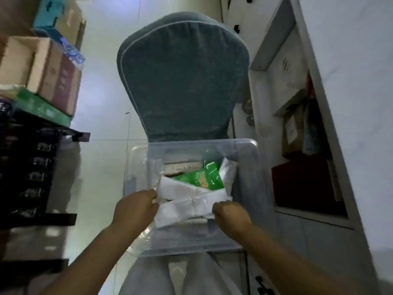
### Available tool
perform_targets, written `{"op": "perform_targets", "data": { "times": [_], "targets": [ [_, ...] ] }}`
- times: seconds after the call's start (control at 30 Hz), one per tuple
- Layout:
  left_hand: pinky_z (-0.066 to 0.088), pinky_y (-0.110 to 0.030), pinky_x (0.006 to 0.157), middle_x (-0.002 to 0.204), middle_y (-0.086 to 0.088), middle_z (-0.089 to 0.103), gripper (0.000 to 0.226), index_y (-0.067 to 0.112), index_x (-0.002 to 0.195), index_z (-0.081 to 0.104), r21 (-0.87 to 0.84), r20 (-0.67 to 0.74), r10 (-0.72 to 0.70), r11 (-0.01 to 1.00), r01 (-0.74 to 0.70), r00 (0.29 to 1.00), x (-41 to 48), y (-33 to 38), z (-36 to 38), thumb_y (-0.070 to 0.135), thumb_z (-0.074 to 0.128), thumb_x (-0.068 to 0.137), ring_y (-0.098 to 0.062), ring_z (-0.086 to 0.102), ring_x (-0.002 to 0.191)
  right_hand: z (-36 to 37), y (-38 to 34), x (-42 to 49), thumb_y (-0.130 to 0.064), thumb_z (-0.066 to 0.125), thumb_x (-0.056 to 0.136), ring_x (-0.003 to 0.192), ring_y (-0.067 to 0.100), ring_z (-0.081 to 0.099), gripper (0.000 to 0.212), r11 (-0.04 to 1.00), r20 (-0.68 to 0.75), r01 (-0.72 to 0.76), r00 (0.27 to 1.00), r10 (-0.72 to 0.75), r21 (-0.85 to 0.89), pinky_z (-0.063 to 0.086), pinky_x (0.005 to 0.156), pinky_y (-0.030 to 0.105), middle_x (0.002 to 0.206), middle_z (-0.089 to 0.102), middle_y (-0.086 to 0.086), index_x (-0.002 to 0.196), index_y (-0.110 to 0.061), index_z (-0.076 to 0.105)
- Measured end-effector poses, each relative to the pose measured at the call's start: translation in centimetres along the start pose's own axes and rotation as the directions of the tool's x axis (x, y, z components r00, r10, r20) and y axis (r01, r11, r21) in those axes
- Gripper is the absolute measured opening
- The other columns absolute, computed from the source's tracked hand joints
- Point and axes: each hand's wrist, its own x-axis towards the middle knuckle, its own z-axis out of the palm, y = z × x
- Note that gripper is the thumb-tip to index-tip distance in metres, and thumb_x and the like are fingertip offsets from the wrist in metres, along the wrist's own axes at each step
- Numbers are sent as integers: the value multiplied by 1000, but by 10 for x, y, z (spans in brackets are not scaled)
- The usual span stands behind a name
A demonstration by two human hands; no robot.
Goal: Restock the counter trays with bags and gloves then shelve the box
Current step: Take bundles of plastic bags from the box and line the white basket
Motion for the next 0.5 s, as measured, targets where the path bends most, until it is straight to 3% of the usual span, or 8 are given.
{"op": "perform_targets", "data": {
  "times": [0.1,0.17,0.27,0.4,0.5],
  "targets": [
    [47,-27,73,104,5,70,25,27,112,61,-100,-9,-66,993,65,998,12,0,26,34,52,90,-19,65,94,14,8,33,-12,55,74,82,36,63,20,992,7,111,994,-112,53,51,71,39,88,69,14,88,-10,69],
    [46,-25,72,103,6,71,27,27,114,60,-131,-4,-104,986,102,995,17,2,43,35,53,89,-16,65,92,26,14,55,-21,66,68,86,35,63,26,986,26,155,988,-154,-55,51,74,41,94,68,14,92,-10,67],
    [48,-24,74,103,8,71,29,28,117,59,-149,0,-129,981,127,992,24,1,65,36,53,89,-13,65,93,58,27,79,-34,83,49,88,31,64,64,954,84,167,985,-150,-250,52,78,42,101,66,12,105,-10,63],
    [46,-25,75,108,8,70,32,27,121,56,-162,27,-145,976,147,989,35,1,83,33,52,90,-14,64,98,84,38,93,-18,83,47,66,25,61,46,915,-1,169,983,-182,-367,52,60,33,78,66,7,90,-12,68],
    [46,-28,77,114,5,68,33,26,123,56,-150,51,-157,975,163,986,42,1,91,26,50,91,-18,63,101,85,38,89,-14,84,36,54,26,58,41,948,-17,138,989,-149,-288,47,47,30,63,61,7,71,-13,63]
  ]
}}
